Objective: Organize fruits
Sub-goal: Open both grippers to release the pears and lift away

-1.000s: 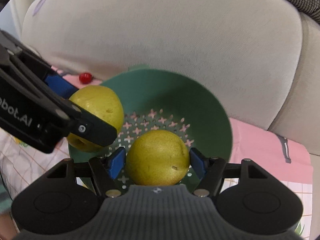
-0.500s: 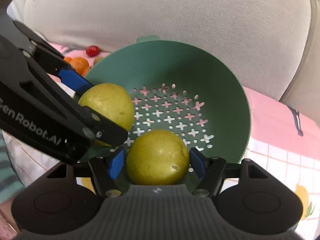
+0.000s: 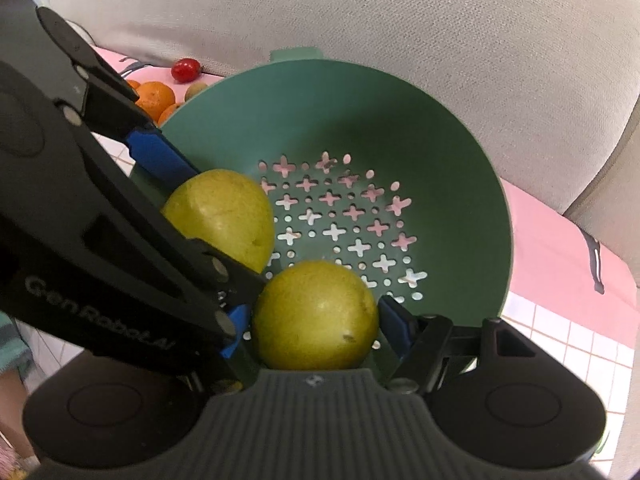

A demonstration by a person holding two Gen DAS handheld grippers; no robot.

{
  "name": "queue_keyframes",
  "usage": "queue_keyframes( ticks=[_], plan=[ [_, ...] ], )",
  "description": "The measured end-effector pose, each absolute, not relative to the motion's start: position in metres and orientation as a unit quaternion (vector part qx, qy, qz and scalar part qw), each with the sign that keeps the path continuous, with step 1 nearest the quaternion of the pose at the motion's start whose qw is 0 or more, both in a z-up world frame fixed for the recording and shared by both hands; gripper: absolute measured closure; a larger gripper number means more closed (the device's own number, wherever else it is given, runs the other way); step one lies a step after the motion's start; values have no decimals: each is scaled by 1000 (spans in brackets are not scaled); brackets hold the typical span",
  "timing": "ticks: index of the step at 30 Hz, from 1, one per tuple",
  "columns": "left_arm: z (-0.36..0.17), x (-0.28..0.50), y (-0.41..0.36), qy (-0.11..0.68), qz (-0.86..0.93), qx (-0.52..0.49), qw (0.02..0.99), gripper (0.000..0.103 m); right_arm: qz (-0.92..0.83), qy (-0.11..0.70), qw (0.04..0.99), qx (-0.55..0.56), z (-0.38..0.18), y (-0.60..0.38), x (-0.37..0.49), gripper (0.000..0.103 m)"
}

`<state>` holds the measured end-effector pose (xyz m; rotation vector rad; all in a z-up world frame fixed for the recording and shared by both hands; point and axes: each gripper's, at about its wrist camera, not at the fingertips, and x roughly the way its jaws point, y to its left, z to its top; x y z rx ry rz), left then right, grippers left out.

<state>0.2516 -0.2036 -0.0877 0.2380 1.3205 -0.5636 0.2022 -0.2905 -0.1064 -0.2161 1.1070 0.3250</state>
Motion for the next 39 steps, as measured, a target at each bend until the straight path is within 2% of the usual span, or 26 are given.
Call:
queue_keyframes(
  ticks=[3, 7, 10, 23, 39],
  plan=[
    [-87, 250, -206, 602, -258, 114, 747, 22, 150, 518, 835, -110, -107, -293, 202, 25],
    [-79, 245, -206, 588, -263, 120, 755, 18, 144, 517, 834, -130, -107, -292, 199, 25],
    [-70, 243, -202, 581, -267, 105, 762, 15, 140, 509, 840, -122, -100, -293, 196, 18],
    [-17, 210, -170, 519, -233, 100, 816, 15, 113, 476, 865, -113, -57, -285, 169, 16],
    [26, 140, -106, 444, -160, 122, 873, 15, 108, 410, 906, -8, -16, -237, 100, 15]
  ],
)
